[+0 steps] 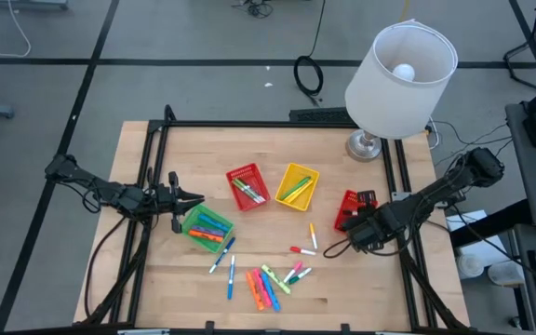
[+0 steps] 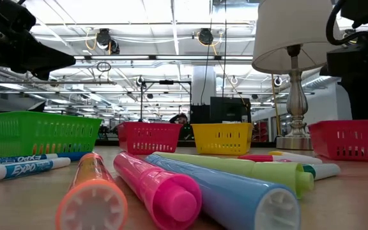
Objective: Pick & Place Markers
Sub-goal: Put the orange highlighter into the green bin
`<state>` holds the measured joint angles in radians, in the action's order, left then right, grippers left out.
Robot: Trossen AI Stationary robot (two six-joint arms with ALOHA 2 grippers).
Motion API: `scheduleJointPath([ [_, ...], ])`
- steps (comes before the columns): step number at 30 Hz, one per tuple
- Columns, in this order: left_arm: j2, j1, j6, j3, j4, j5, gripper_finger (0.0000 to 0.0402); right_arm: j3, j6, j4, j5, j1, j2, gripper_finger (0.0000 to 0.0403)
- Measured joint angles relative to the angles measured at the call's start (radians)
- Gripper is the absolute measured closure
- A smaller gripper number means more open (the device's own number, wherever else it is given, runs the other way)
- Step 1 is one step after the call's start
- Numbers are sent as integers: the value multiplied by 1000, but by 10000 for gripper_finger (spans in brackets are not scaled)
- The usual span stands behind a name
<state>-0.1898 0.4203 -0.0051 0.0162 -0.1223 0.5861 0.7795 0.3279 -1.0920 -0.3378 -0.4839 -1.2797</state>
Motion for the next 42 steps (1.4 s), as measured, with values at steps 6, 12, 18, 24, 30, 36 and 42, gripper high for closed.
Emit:
scheduleJointPath([
  [6, 0, 0, 0, 0, 0, 0, 353, 29, 103, -34, -6, 0, 0, 301],
  [12, 0, 0, 8, 0, 0, 0, 353, 177, 261, -48, -111, -96, 32, 371],
  [18, 0, 0, 10, 0, -1, 0, 353, 192, 107, 355, -353, -288, 150, 392],
  [24, 0, 0, 9, 0, -3, 0, 353, 65, -1, 533, -439, -342, 459, 400],
  [30, 0, 0, 27, 0, -3, 0, 353, -175, -213, 874, -334, -283, 794, 402],
  [36, 0, 0, 52, 0, -4, 0, 353, -383, -277, 1051, -212, -213, 1043, 403],
  [42, 0, 0, 51, 0, -4, 0, 353, -467, -220, 984, -226, -150, 1159, 403],
])
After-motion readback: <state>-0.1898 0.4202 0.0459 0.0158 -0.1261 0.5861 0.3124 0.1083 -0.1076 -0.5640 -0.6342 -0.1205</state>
